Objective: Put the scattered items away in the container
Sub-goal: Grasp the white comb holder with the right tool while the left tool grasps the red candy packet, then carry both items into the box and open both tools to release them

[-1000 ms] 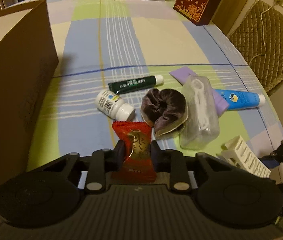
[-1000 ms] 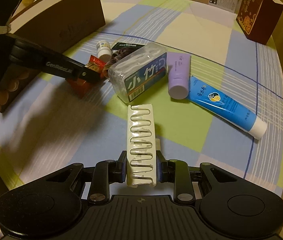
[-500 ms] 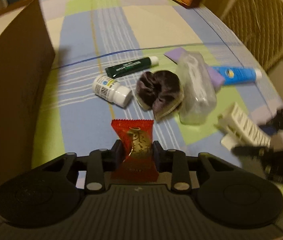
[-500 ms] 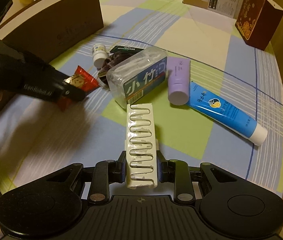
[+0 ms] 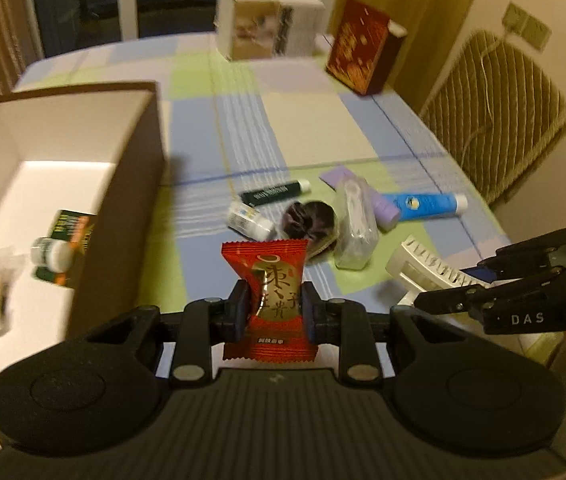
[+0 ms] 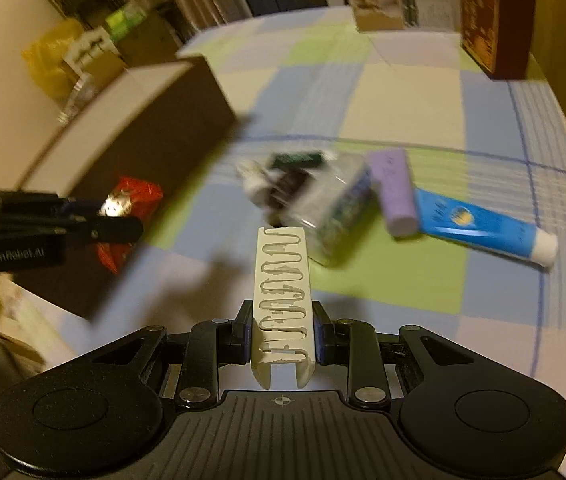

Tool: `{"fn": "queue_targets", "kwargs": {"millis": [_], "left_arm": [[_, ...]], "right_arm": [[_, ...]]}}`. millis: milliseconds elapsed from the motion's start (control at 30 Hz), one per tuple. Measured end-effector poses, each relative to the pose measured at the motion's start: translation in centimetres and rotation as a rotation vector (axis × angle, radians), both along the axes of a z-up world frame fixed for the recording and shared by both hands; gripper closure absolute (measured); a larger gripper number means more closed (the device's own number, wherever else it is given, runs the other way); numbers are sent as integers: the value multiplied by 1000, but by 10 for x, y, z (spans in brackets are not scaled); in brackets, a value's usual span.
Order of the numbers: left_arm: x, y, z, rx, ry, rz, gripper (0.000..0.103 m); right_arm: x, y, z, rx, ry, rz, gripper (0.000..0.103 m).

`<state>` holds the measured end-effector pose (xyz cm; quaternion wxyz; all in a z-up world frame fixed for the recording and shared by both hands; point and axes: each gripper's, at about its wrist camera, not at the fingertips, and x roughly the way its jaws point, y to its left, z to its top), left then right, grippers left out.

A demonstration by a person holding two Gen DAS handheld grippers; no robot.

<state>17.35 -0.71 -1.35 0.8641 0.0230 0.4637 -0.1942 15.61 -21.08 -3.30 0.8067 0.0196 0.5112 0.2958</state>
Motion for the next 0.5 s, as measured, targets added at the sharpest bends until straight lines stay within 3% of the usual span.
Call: {"fn": "queue_targets", "kwargs": {"millis": [233, 500], "left_arm": [[-15, 54, 37, -6, -67, 125, 81], [-28, 131, 71, 38, -123, 267, 81]], "right_arm": [[-8, 52, 47, 53, -92, 110, 73], [-10, 110, 77, 129, -131, 212, 73]]}}
